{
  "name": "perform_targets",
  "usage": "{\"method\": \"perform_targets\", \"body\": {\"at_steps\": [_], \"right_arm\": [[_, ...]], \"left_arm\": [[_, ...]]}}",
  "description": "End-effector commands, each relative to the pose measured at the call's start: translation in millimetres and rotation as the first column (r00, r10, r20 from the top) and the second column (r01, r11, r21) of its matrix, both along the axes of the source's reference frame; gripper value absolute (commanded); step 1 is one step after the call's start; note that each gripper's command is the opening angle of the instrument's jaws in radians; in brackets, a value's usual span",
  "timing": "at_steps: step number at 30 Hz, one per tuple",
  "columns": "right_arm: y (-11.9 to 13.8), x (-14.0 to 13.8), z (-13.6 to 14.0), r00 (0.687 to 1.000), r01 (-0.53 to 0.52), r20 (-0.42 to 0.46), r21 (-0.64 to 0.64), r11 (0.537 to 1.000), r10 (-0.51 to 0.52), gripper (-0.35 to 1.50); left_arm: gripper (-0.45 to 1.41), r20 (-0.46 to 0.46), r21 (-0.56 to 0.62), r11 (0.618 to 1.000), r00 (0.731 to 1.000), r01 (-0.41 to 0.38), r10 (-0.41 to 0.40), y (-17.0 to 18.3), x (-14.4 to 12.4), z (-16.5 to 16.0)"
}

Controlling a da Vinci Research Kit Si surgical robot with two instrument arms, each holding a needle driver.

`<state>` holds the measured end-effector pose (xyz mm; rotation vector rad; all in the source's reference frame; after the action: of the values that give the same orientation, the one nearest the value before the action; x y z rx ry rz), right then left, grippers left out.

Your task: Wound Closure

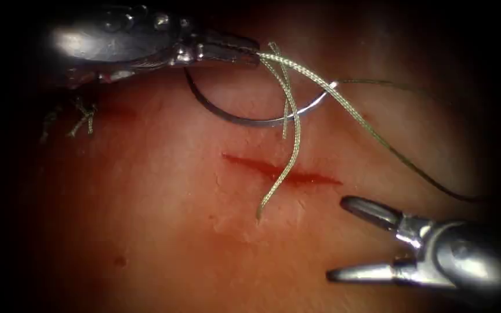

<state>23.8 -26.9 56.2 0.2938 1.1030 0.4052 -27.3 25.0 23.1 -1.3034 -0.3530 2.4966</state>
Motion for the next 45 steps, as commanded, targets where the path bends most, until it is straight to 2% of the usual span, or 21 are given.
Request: {"method": "perform_targets", "body": {"at_steps": [1, 7, 13, 15, 18, 22, 29, 33, 38, 43, 45], "right_arm": [[0.1, 1.5, 1.9, 1.000, 0.002, 0.004, 0.000, 1.000, -0.002, 0.56], [1.9, 1.8, 5.4, 0.998, -0.016, 0.058, -0.008, 1.000, 0.017, 0.49], [5.4, 1.9, 6.7, 0.996, -0.052, 0.070, 0.001, 0.999, 0.052, 0.38], [7.0, 1.8, 6.7, 0.996, -0.063, 0.071, 0.013, 0.998, 0.062, 0.24], [9.9, 1.5, 6.4, 0.996, -0.064, 0.056, -0.005, 0.998, 0.065, -0.16], [12.9, 1.3, 6.0, 0.997, -0.058, 0.042, -0.032, 0.998, 0.060, -0.35], [15.5, 3.1, 7.1, 0.997, -0.061, 0.051, -0.060, 0.996, 0.064, -0.35], [15.4, 5.8, 8.5, 0.999, -0.046, 0.025, -0.058, 0.997, 0.048, -0.35], [14.0, 9.0, 9.8, 1.000, -0.006, 0.001, -0.070, 0.998, 0.006, -0.35], [12.1, 10.3, 11.0, 0.998, 0.053, -0.025, -0.083, 0.995, -0.055, -0.35], [11.3, 10.4, 11.2, 0.995, 0.084, -0.047, -0.089, 0.993, -0.088, -0.35]], "left_arm": [[-0.45, 0.006, -0.002, 1.000, 1.000, 0.003, -0.003, 0.2, -0.4, 0.1], [-0.45, 0.049, 0.026, 1.000, 0.999, 0.009, -0.010, -1.1, 0.2, -2.9], [-0.45, 0.189, 0.105, 0.994, 0.982, -0.006, -0.014, -3.0, -0.1, -5.1], [-0.45, 0.236, 0.132, 0.991, 0.971, -0.008, -0.024, -3.7, 0.0, -5.9], [-0.45, 0.280, 0.161, 0.987, 0.959, -0.015, -0.031, -4.5, 0.4, -6.7], [-0.45, 0.327, 0.171, 0.985, 0.945, -0.041, -0.017, -5.4, 1.0, -7.8], [-0.45, 0.387, 0.164, 0.983, 0.922, -0.077, 0.008, -6.6, 0.9, -9.2], [-0.45, 0.427, 0.162, 0.983, 0.904, -0.089, 0.012, -6.6, 0.2, -9.9], [-0.45, 0.466, 0.166, 0.982, 0.885, -0.090, 0.002, -5.1, -0.3, -10.6], [-0.45, 0.499, 0.179, 0.980, 0.866, -0.082, -0.018, -2.6, -0.3, -10.7], [-0.45, 0.496, 0.183, 0.981, 0.868, -0.071, -0.029, -1.2, -0.3, -10.4]]}}
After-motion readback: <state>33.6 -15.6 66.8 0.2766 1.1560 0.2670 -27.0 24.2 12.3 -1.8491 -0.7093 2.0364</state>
